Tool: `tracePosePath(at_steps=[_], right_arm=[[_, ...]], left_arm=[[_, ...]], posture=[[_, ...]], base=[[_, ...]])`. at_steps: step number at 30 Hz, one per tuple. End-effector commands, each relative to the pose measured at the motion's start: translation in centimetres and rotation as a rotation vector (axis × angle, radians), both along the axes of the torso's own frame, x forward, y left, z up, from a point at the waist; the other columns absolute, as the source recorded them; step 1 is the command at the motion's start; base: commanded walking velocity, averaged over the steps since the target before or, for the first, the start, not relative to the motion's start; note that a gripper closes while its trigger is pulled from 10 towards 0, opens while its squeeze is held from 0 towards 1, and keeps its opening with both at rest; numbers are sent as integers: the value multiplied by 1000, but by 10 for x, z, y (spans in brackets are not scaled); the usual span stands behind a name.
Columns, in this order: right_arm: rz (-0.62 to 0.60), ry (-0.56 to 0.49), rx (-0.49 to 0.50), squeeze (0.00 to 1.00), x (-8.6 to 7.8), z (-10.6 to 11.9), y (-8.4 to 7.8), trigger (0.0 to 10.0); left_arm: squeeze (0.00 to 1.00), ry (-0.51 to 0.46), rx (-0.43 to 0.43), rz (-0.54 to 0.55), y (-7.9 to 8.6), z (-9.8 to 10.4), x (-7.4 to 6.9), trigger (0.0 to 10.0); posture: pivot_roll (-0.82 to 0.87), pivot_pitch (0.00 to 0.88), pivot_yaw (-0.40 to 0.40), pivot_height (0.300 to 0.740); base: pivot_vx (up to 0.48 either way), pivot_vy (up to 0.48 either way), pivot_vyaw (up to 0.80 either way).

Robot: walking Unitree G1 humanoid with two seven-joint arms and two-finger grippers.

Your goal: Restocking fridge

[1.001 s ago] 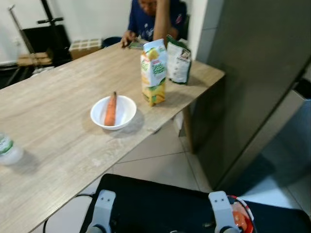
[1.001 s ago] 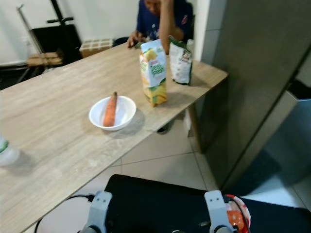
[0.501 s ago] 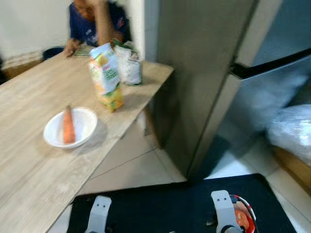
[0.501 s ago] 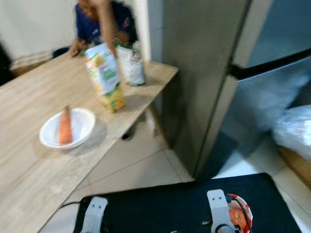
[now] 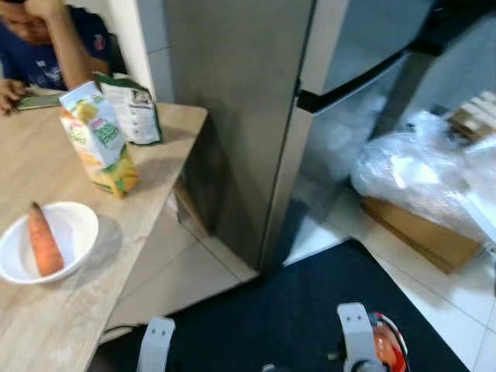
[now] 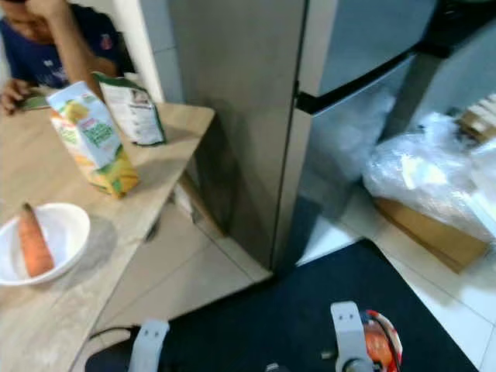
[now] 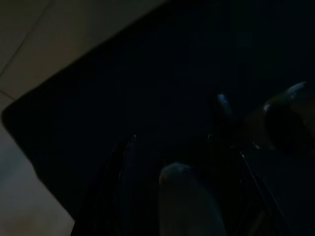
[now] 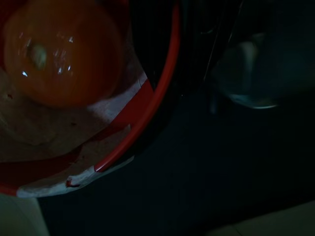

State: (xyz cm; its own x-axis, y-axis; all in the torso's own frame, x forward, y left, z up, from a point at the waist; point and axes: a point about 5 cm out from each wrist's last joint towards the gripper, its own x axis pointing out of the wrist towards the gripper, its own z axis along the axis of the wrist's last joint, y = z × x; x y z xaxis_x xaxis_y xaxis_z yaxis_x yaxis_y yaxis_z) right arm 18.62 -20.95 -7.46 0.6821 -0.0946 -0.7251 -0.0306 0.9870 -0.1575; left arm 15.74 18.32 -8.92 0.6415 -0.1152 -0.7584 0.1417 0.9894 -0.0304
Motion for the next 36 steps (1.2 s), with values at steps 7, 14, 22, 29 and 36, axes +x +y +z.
tracePosePath(at_steps=[7, 14, 22, 29, 36], right_arm=[[-12, 5, -13, 0, -3, 0, -5, 10000], [9, -13, -11, 0, 1, 1, -3, 10000], [66, -15, -20, 0, 4, 2, 3, 10000], [173, -15, -36, 0, 9, 4, 9, 10000], [231, -40, -30, 0, 25, 11, 20, 10000]], left_arm=[[0, -1, 5, -2, -3, -1, -2, 10000], [0, 4, -4, 0, -14, -5, -13, 10000], [0, -8, -10, 55, -12, -5, -14, 10000], [0, -20, -17, 87, -15, -6, -16, 10000], [0, -6, -7, 164, -10, -9, -28, 10000]], posture=[[-160, 83, 42, 740], [-162, 96, 42, 740], [-164, 88, 33, 740], [-127, 71, -31, 740], [-93, 81, -60, 740]], base=[[0, 0, -800], [0, 0, -571], [0, 0, 0], [0, 0, 0], [0, 0, 0]])
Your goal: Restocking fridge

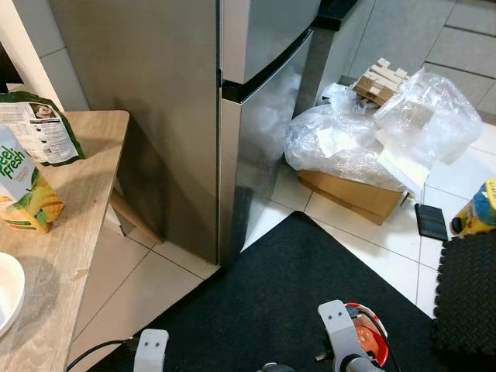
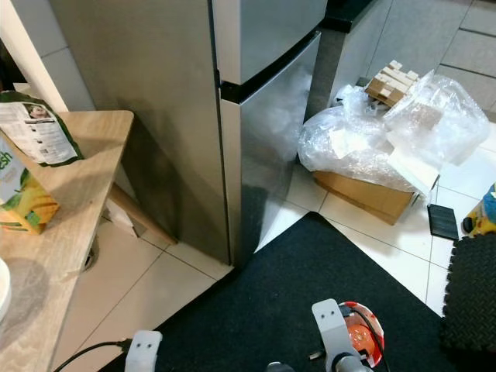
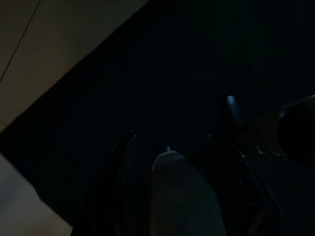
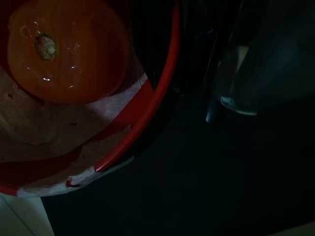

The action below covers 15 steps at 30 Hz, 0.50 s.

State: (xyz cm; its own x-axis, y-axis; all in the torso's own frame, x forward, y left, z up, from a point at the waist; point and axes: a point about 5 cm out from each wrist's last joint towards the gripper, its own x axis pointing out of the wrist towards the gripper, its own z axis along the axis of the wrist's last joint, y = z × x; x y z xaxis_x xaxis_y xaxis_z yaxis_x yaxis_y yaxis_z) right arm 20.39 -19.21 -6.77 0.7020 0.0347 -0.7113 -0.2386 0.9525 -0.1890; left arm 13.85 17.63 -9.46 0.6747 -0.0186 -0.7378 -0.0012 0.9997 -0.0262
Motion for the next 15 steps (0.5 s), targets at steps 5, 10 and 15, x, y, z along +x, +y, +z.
tracePosePath(at_steps=[5, 10, 15], right_arm=[[52, -12, 5, 0, 8, 3, 11, 10000], [49, -9, 7, 0, 7, 2, 13, 10000], [-6, -7, 13, 0, 2, 0, 7, 10000]], left_arm=[[0, -2, -18, 68, -1, -2, -7, 10000], [0, -3, -12, 49, -2, -2, -5, 10000], [0, -15, -8, -19, -8, 0, 0, 10000]], posture=[[-67, 69, -76, 740], [-79, 80, -43, 740], [-88, 72, -31, 740]], base=[[0, 0, 0], [0, -219, 0], [0, -373, 0]])
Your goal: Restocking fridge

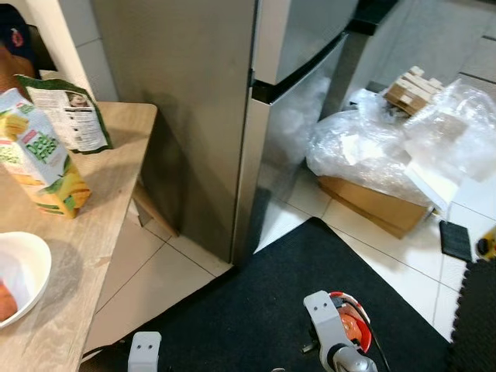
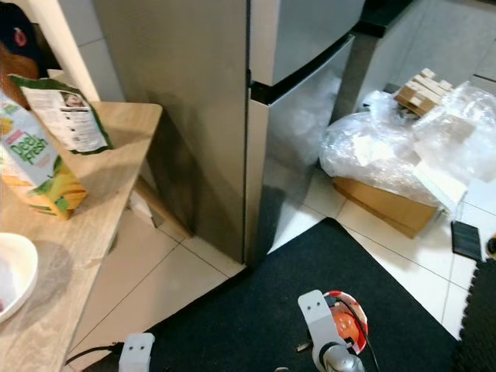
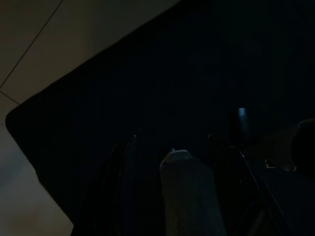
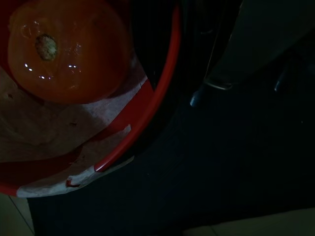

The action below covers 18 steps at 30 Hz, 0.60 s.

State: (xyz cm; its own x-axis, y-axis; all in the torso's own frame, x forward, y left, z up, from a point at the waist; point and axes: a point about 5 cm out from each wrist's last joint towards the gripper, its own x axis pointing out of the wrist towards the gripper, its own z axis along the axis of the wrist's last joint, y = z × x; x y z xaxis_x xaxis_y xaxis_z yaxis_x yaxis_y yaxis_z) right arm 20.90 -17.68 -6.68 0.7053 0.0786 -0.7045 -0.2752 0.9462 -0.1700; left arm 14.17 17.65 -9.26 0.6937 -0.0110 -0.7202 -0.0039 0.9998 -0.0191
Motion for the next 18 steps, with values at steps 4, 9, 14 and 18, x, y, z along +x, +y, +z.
tracePosePath(at_steps=[4, 9, 14, 18], right_arm=[[-52, 18, -24, 0, -10, -4, -12, 10000], [-107, 7, -13, 0, -14, -5, -19, 10000], [-80, 23, -29, 0, -17, -7, -18, 10000], [-105, -12, -13, 0, -9, -2, -17, 10000]], left_arm=[[0, 13, -13, -21, -3, -5, -19, 10000], [0, 18, -26, -41, -3, -6, -24, 10000], [0, 37, -19, 23, 5, -7, -29, 10000], [0, -64, 3, -19, 24, 15, 31, 10000]], posture=[[-107, 71, -6, 740], [-122, 63, 3, 740], [-135, 80, 18, 740], [-133, 83, 14, 740]], base=[[0, -375, 0], [0, -300, 0], [0, 0, 0], [0, 0, 0]])
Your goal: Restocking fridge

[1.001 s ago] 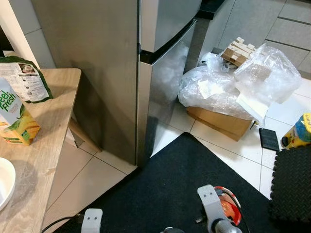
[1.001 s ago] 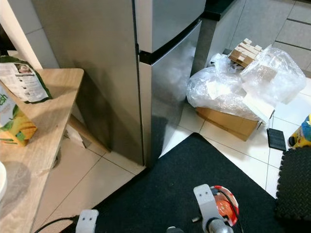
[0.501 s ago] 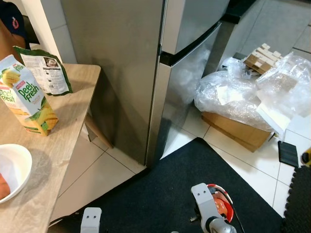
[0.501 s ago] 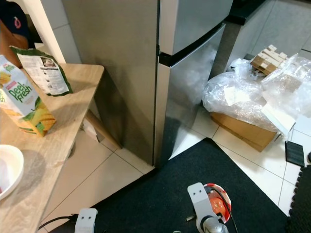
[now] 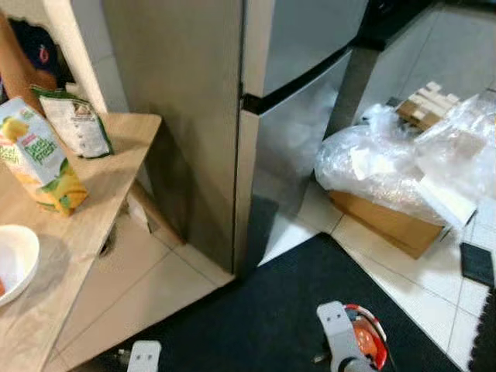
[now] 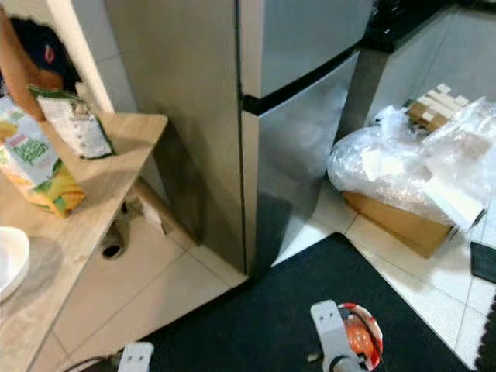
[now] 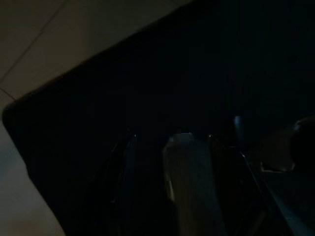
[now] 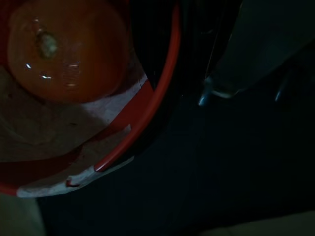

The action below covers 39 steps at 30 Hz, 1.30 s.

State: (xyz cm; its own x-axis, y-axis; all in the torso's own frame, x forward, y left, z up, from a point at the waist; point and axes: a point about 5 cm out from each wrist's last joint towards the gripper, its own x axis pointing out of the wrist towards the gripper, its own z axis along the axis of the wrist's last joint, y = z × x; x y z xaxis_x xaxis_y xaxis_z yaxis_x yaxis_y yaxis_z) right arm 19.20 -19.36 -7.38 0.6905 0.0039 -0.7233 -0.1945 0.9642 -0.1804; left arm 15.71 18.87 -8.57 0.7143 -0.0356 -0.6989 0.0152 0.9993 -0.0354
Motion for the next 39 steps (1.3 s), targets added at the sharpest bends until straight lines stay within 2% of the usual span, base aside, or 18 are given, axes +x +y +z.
tracePosePath(at_steps=[1, 2, 5, 14, 21, 27, 30, 32, 39], right_arm=[[-7, -39, 4, 0, 8, 5, 1, 10000], [9, -34, 2, 0, 8, 4, 3, 10000], [15, -31, 2, 0, 7, 4, 4, 10000], [16, -40, 1, 0, 10, 6, 3, 10000], [31, -27, -8, 0, 8, 4, 3, 10000], [48, -31, -8, 0, 10, 6, 2, 10000], [63, -23, -15, 0, 10, 5, 3, 10000], [58, -46, -4, 0, 17, 9, 6, 10000], [67, -50, 0, 0, 18, 9, 8, 10000]], left_arm=[[0, -62, 18, 6, 12, 13, 26, 10000], [0, -86, 15, 20, 10, 16, 31, 10000], [0, -105, 12, 21, 7, 17, 32, 10000], [0, -140, 0, -15, -8, 15, 25, 10000], [0, -138, -4, 6, -6, 14, 22, 10000], [0, -124, -7, 36, -4, 12, 17, 10000], [0, -113, 2, 54, 3, 10, 13, 10000], [0, -108, 2, 38, 5, 10, 11, 10000], [0, -122, 5, 43, 6, 12, 14, 10000]], posture=[[-133, 82, 10, 740], [-129, 77, 5, 740], [-130, 80, 0, 740], [-131, 91, -3, 740], [-135, 100, -2, 740], [-122, 96, -22, 740], [-124, 109, -20, 740], [-126, 111, -16, 740], [-121, 104, -21, 740]], base=[[0, 0, 0], [0, 0, 0], [0, 0, 0], [0, -53, 0], [0, -480, 0], [0, 0, 0], [0, 0, 0], [0, 0, 0], [0, 0, 0]])
